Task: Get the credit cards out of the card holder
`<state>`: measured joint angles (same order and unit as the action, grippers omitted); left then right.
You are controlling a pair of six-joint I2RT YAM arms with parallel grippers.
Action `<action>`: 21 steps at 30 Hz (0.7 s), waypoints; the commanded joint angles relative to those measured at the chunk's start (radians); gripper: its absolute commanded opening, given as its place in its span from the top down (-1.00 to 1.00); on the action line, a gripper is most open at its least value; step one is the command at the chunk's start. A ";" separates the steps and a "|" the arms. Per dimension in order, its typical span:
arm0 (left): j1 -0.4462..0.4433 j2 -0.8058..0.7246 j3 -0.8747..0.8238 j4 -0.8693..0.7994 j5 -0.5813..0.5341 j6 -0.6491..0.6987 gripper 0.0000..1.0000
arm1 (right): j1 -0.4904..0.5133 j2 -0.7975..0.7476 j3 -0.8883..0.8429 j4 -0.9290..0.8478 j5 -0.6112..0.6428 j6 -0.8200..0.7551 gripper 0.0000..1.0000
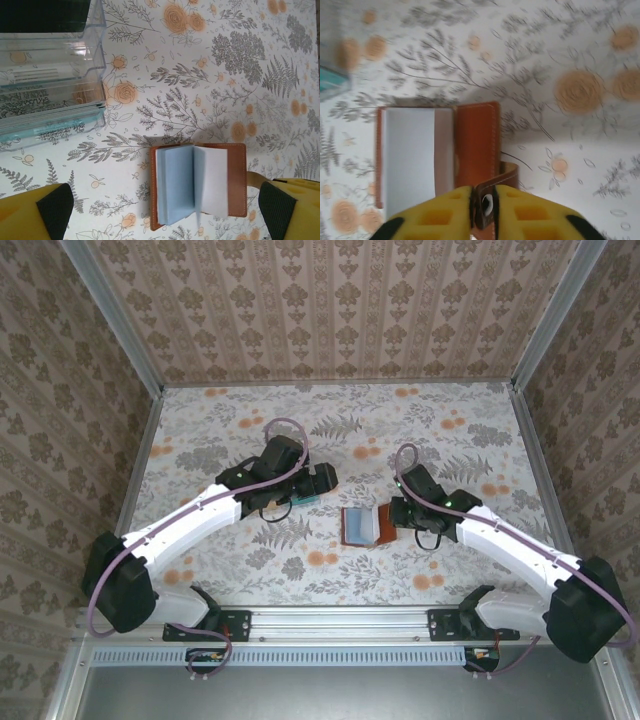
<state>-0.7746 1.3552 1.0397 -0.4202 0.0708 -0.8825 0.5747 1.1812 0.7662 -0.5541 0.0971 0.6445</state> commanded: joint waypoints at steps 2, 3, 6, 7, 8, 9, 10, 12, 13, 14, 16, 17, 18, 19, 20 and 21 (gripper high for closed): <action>-0.013 0.044 0.031 -0.008 0.045 0.059 -0.96 | -0.002 0.052 -0.027 -0.007 0.001 -0.039 0.35; -0.014 0.052 0.028 0.001 0.066 0.061 -0.94 | -0.001 0.065 -0.030 0.001 -0.003 -0.039 0.35; -0.018 0.075 0.018 0.027 0.110 0.057 -0.90 | -0.001 0.105 -0.036 0.012 -0.010 -0.037 0.35; -0.020 0.083 0.015 0.028 0.115 0.057 -0.88 | -0.001 0.120 -0.037 0.011 -0.010 -0.037 0.38; -0.022 0.089 0.013 0.027 0.119 0.057 -0.86 | -0.001 0.128 -0.039 0.011 -0.008 -0.037 0.42; -0.022 0.094 0.009 0.030 0.127 0.057 -0.85 | -0.002 0.135 -0.041 0.012 -0.009 -0.037 0.44; -0.023 0.100 0.004 0.035 0.135 0.057 -0.84 | -0.001 0.140 -0.044 0.011 -0.008 -0.039 0.46; -0.023 0.106 -0.003 0.041 0.142 0.058 -0.82 | -0.003 0.148 -0.045 0.011 -0.006 -0.039 0.54; -0.023 0.110 -0.006 0.046 0.146 0.060 -0.80 | -0.003 0.154 -0.047 0.012 -0.005 -0.038 0.56; -0.023 0.114 -0.009 0.049 0.150 0.062 -0.79 | -0.003 0.159 -0.049 0.011 -0.008 -0.039 0.57; -0.024 0.125 -0.010 0.049 0.159 0.064 -0.73 | -0.003 0.178 -0.048 0.011 -0.012 -0.041 0.68; -0.025 0.131 -0.011 0.051 0.166 0.063 -0.69 | -0.003 0.187 -0.048 0.012 -0.018 -0.047 0.74; -0.025 0.137 -0.010 0.054 0.173 0.062 -0.66 | -0.003 0.198 -0.049 0.039 -0.025 -0.051 0.76; -0.029 0.142 -0.013 0.063 0.179 0.062 -0.59 | -0.003 0.202 -0.050 0.050 -0.032 -0.059 0.77; -0.031 0.146 -0.016 0.072 0.183 0.062 -0.55 | -0.003 0.202 -0.048 0.059 -0.041 -0.066 0.78; -0.033 0.152 -0.017 0.078 0.181 0.058 -0.49 | -0.003 0.229 -0.046 0.068 -0.048 -0.076 0.82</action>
<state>-0.7963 1.4933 1.0389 -0.3729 0.2234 -0.8345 0.5739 1.3796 0.7292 -0.5179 0.0811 0.5964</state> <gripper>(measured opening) 0.762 0.106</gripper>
